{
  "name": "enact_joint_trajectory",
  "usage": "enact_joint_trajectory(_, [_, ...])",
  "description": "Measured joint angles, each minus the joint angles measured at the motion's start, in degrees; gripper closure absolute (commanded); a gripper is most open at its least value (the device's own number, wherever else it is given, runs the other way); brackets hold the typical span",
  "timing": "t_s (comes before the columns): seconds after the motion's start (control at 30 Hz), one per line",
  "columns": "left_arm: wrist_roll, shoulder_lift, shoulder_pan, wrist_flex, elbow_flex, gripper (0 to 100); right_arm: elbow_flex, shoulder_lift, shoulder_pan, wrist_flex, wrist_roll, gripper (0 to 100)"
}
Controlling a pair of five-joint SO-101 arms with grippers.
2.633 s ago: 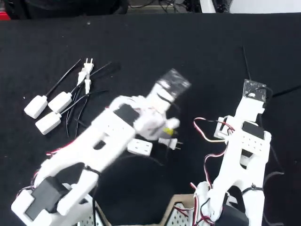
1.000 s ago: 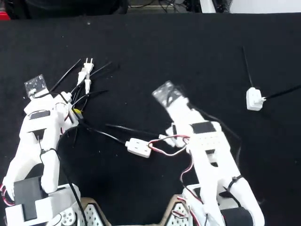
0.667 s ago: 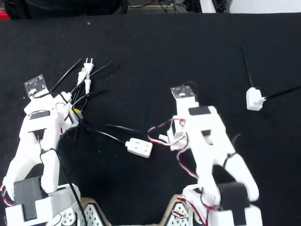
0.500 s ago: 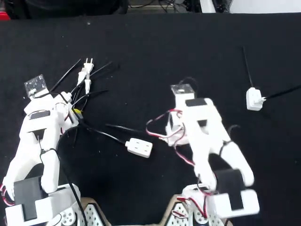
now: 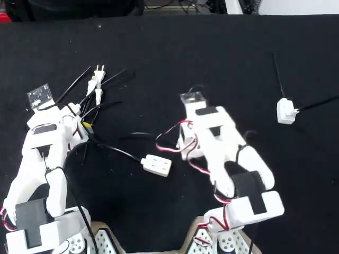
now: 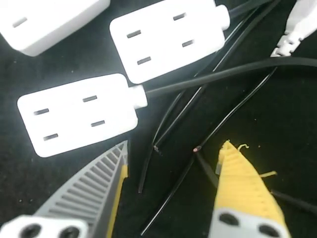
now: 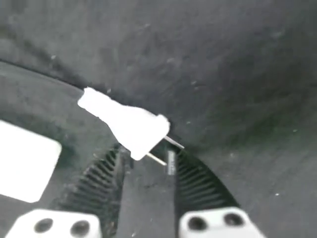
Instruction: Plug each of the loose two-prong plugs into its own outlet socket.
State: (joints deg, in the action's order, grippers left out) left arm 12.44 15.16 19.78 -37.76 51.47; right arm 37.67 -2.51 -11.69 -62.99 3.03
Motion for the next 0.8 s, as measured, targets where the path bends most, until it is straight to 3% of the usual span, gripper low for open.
enact_joint_trajectory(0.13, [0.0, 0.0, 0.0, 0.0, 0.0, 72, -3.16, 0.0, 2.99, 1.49, -0.18, 98.8])
enact_joint_trajectory(0.23, [0.0, 0.0, 0.0, 0.0, 0.0, 72, -5.19, 0.0, 5.89, 1.14, -5.71, 98.7])
enact_joint_trajectory(0.37, [0.0, 0.0, 0.0, 0.0, 0.0, 72, -7.82, 2.11, 9.32, -3.43, -21.63, 98.8])
enact_joint_trajectory(0.7, [0.0, 0.0, 0.0, 0.0, 0.0, 72, -12.57, 16.79, 23.91, -17.93, -71.38, 98.7])
enact_joint_trajectory(0.8, [0.0, 0.0, 0.0, 0.0, 0.0, 72, -12.4, 20.84, 24.7, -19.96, -80.0, 98.7])
